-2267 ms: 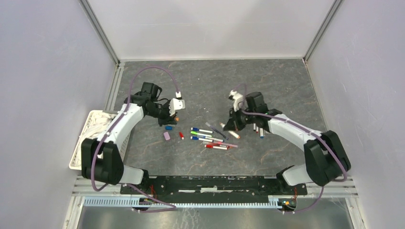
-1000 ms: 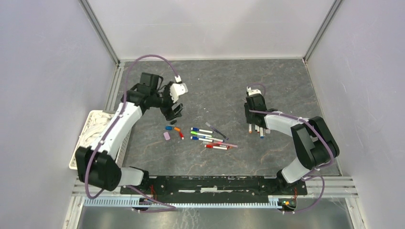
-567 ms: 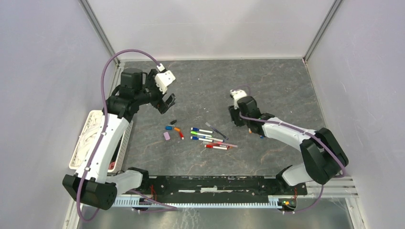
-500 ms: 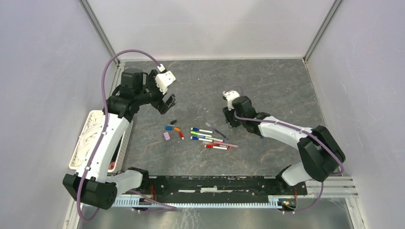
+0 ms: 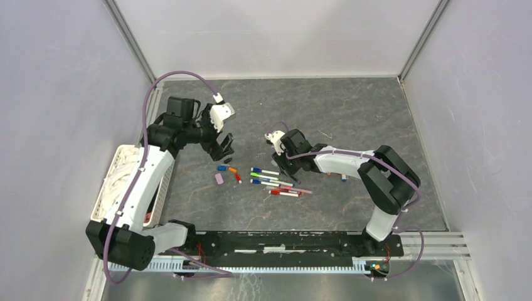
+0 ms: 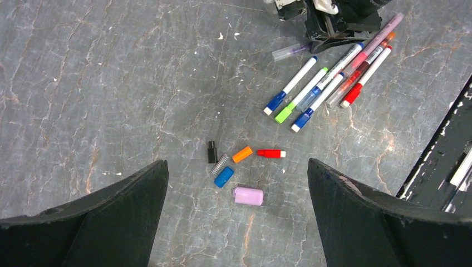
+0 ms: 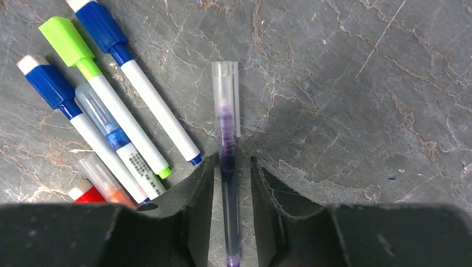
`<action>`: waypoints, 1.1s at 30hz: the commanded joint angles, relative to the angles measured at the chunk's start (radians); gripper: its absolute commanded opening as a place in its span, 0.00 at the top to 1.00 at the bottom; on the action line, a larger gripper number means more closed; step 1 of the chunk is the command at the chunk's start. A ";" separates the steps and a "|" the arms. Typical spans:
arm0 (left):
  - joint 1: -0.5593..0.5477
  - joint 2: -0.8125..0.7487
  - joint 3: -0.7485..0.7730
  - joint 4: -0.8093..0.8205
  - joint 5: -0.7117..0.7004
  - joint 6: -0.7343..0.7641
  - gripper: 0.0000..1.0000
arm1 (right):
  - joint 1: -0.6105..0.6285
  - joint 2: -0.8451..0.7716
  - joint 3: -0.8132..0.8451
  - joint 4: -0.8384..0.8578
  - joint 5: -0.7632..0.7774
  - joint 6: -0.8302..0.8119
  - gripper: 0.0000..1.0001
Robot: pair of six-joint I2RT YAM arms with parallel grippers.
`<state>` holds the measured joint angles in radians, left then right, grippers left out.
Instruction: Open the pen caps
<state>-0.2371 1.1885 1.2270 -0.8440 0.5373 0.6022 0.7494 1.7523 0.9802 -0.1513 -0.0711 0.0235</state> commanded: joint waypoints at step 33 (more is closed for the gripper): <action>-0.017 -0.019 -0.206 -0.058 0.292 0.352 0.00 | -0.017 -0.182 0.168 -0.175 -0.344 -0.083 1.00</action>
<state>-0.2382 1.1934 1.0481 -0.9405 0.7444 0.8314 0.7269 1.6215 1.0428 -0.2386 -0.1520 -0.0429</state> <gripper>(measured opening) 0.996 0.023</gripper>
